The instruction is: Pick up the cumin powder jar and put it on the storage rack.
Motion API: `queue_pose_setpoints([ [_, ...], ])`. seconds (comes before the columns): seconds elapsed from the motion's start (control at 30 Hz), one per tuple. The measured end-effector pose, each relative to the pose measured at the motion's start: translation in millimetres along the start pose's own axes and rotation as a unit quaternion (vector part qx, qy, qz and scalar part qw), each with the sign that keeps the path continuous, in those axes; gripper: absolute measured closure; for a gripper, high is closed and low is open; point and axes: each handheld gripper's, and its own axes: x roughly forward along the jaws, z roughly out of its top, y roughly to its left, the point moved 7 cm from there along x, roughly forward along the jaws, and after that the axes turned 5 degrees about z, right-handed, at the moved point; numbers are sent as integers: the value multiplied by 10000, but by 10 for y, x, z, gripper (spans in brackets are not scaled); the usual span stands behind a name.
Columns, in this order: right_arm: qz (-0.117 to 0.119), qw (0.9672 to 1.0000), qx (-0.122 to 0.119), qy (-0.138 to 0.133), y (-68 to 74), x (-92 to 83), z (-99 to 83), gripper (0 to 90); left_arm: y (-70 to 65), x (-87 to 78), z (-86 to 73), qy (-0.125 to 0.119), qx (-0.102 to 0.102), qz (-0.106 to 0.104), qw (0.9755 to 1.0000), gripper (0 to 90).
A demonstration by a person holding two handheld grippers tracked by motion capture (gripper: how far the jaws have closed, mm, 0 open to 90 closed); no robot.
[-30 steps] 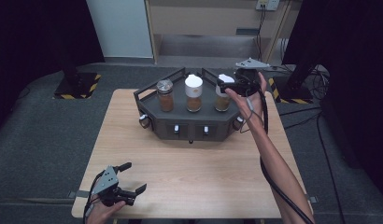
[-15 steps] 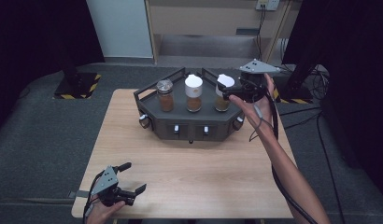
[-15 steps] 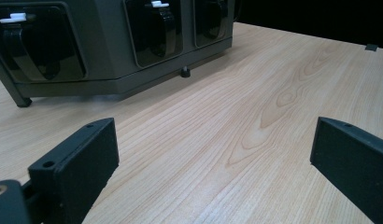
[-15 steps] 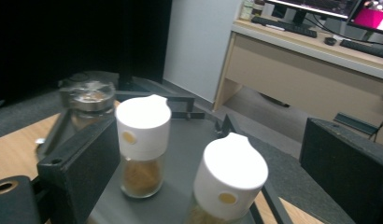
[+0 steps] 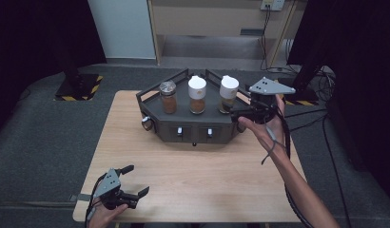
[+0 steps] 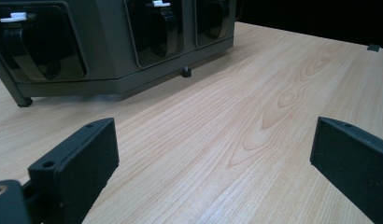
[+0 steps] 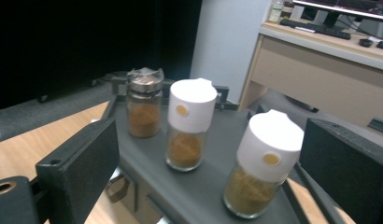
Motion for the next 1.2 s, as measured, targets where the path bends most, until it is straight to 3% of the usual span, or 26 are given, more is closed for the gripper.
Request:
queue_pose_setpoints([
  [0.33, 179, 9996, 196, -100, 37, -238, -284, 43, 0, 21, 0, 62, -13, 33, 10000, 0],
  [0.63, 167, 9996, 196, -138, 81, -454, -511, 38, 11, 26, -11, 37, -39, 29, 10000, 0],
  [1.2, 74, 9992, 322, -205, 198, -955, -1136, 26, 2, -8, -5, 9, -4, 24, 10000, 0],
])
